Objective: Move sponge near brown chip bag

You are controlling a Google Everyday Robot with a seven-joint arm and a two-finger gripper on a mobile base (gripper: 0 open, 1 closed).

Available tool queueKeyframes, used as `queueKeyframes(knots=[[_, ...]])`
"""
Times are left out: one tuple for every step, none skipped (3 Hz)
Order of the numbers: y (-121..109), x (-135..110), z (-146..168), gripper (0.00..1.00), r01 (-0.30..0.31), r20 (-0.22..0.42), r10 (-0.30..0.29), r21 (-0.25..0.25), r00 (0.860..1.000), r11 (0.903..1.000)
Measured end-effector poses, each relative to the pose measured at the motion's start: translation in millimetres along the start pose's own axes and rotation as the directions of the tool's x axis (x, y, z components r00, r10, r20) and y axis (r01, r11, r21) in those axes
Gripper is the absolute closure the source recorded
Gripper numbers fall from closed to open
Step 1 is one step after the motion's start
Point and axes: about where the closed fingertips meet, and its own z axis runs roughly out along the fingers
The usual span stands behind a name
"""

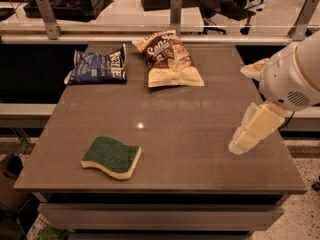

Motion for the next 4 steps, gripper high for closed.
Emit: queueKeyframes(knots=[[13,-15,43,0.0,-0.022,0.131,0.026,-0.03,0.991,0.9993],[21,-32,85,0.0,-0.013,0.232,0.033,-0.088,0.972,0.996],[33,-48,116,0.0,0.0,0.28,0.038,-0.133,0.959,0.9912],[49,-63,128,0.0,0.02,0.321,0.039,-0.178,0.946,0.9838]])
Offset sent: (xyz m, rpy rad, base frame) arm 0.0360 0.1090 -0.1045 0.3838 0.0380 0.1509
